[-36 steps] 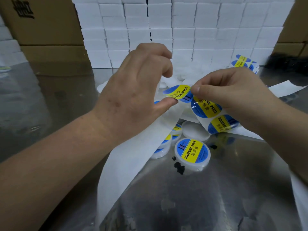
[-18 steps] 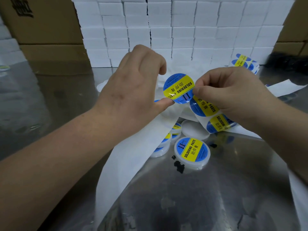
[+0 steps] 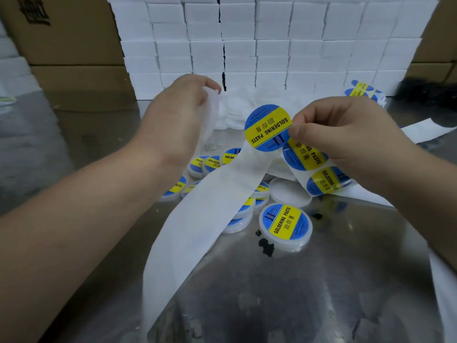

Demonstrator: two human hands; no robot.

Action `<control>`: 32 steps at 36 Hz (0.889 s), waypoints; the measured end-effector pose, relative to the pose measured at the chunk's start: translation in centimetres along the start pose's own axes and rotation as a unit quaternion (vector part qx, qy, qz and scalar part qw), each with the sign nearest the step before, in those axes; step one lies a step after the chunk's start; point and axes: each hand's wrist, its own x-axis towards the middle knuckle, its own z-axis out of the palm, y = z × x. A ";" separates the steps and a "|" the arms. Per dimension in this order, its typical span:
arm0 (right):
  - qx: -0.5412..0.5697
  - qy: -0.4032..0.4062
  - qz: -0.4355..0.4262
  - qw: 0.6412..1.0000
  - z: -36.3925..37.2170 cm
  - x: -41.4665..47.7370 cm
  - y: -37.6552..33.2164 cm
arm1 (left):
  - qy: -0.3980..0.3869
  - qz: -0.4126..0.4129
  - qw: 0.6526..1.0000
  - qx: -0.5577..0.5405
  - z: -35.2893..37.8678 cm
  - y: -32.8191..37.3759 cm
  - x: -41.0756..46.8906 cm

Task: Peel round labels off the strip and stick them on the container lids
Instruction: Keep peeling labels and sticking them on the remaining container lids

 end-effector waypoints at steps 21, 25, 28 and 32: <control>0.017 -0.057 -0.001 0.998 0.2 -0.2 0.0 | -0.111 -0.173 0.932 -0.297 1.3 0.0 -1.0; 0.021 -0.054 0.002 0.998 0.3 -0.2 0.0 | -0.117 -0.168 0.931 -0.301 1.2 -0.2 -1.0; 0.023 -0.052 0.001 0.998 0.4 -0.3 -0.1 | -0.138 -0.165 0.928 -0.303 1.2 -0.2 -1.0; 0.026 -0.049 0.006 0.998 0.5 -0.3 -0.1 | -0.169 -0.161 0.930 -0.285 1.1 -0.2 -1.1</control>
